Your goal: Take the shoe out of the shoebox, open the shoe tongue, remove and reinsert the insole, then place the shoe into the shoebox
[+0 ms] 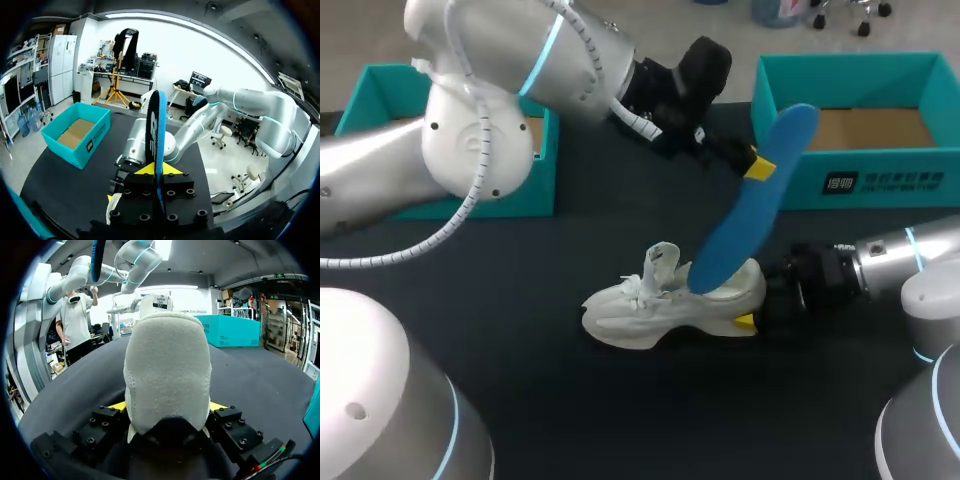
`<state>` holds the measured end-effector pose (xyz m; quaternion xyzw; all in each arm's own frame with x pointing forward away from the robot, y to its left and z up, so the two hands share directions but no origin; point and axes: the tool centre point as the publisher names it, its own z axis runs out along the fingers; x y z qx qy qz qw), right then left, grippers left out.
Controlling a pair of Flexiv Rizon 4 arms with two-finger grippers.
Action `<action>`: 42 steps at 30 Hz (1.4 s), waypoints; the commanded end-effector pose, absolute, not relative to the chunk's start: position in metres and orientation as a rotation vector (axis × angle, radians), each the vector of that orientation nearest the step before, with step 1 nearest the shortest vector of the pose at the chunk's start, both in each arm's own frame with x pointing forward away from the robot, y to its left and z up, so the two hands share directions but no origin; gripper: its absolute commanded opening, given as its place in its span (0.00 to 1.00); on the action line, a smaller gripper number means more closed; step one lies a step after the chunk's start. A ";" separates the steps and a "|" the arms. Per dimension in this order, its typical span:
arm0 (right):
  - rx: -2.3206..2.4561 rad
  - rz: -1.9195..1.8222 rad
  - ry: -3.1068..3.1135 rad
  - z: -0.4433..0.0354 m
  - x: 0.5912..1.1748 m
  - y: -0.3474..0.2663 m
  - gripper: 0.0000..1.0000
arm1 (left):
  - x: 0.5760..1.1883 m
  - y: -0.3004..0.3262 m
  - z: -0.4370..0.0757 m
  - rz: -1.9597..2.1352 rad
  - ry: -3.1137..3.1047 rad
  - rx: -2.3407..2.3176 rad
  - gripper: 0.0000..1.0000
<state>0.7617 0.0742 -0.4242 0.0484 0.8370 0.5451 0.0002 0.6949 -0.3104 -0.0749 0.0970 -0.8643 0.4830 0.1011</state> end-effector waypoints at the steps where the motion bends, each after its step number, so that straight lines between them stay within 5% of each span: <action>1: 0.153 1.711 2.630 -0.429 0.763 0.077 0.00 | 0.689 -0.308 -0.071 1.505 -2.457 0.321 0.00; 27: 0.153 1.711 2.630 -0.429 0.763 0.077 0.00 | 0.644 -0.286 0.034 1.660 -2.132 0.232 0.00; 42: 0.153 1.711 2.630 -0.429 0.763 0.077 0.00 | 0.637 -0.283 0.027 1.677 -1.987 0.280 0.00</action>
